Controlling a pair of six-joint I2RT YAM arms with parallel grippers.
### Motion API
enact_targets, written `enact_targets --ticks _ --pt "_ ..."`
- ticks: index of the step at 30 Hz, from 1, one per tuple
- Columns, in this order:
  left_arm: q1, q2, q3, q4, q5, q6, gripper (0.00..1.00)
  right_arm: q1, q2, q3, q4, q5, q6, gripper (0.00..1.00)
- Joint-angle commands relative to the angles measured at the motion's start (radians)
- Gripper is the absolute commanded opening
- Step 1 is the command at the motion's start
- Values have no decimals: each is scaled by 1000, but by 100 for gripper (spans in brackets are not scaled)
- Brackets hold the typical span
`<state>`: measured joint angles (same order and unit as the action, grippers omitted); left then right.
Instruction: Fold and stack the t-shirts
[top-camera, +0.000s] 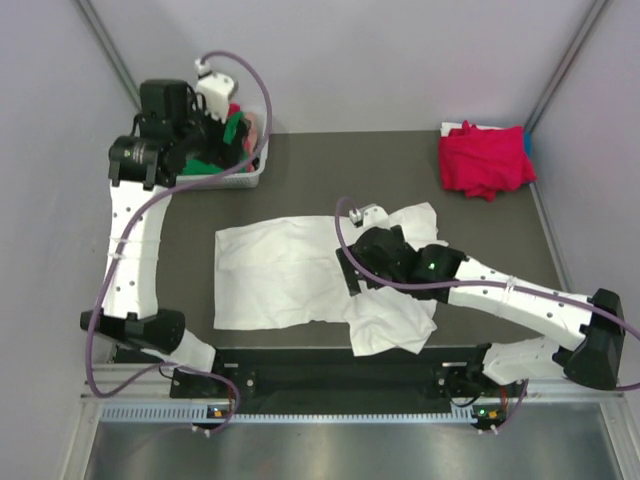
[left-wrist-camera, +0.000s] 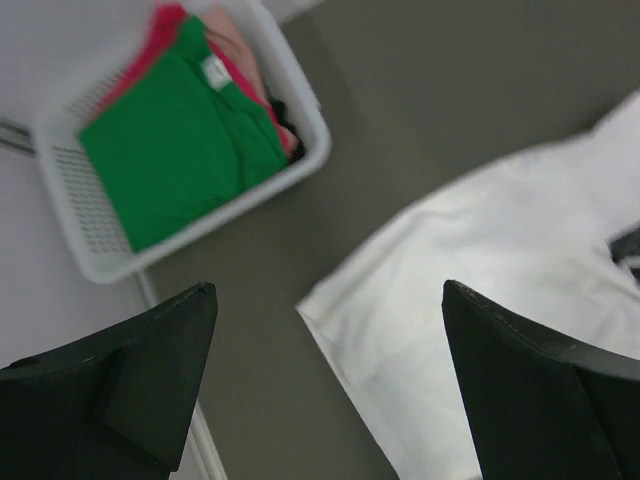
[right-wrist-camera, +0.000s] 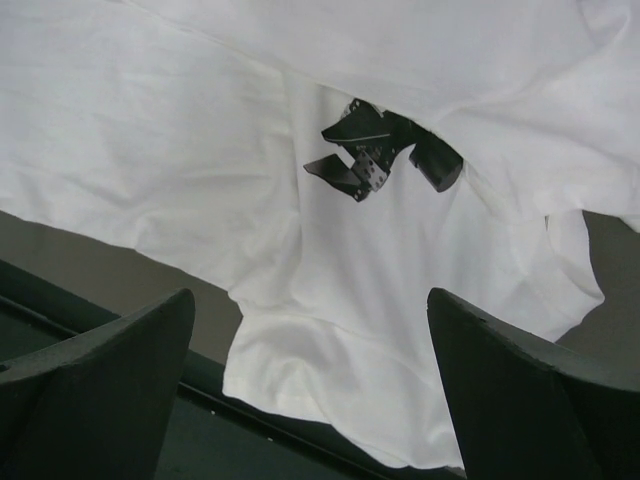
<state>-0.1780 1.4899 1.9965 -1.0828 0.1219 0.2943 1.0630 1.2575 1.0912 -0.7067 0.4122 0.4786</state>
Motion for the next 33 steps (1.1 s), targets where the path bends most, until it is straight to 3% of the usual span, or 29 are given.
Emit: enact_targets --ticks 1,2,3,4,6,7,8,16,18,21,22,24,25,27,31,32,33 --pt "-24 128 317 63 -181 46 99 -23 -4 56 -5 22 -32 100" --pt "-76 141 323 102 -250 128 99 -26 0 59 -10 19 -38 100" --pt "-218 156 320 127 -343 194 99 -26 3 65 -14 20 -38 100" --pt "-288 182 303 153 -563 359 99 -26 8 67 -22 23 -40 100" --pt "-456 170 112 332 -770 548 99 -31 6 65 -23 25 -49 100" --pt "-487 144 38 421 -892 697 99 -35 -1 62 -23 23 -51 100" --pt "-506 138 -34 475 -918 730 99 -40 -3 61 -25 22 -52 100" --pt "-589 203 -58 540 -1005 691 99 -75 -3 44 -5 -53 -113 100" --pt "-626 225 -91 550 -992 738 99 -78 -3 49 -8 -56 -124 100" --pt "-650 250 -130 693 -967 998 99 -92 -15 35 -14 -55 -130 100" --pt "-652 291 -67 733 -956 1095 99 -97 -30 26 -10 -59 -126 100" --pt "-660 377 75 701 -956 1134 99 -100 -44 -5 15 -70 -117 100" --pt "-669 488 264 692 -988 1157 99 -103 -55 -16 25 -81 -106 100" --pt "-711 591 396 667 -1030 1198 99 -103 -56 -36 47 -99 -106 100" --pt "-820 649 299 937 -1114 1493 98 -101 -88 -56 81 -145 -156 100" --pt "-843 647 225 1107 -1111 1560 99 -98 -101 -62 88 -138 -158 100" --pt "-886 664 213 1168 -1107 1623 98 -95 -133 -70 104 -136 -149 100"
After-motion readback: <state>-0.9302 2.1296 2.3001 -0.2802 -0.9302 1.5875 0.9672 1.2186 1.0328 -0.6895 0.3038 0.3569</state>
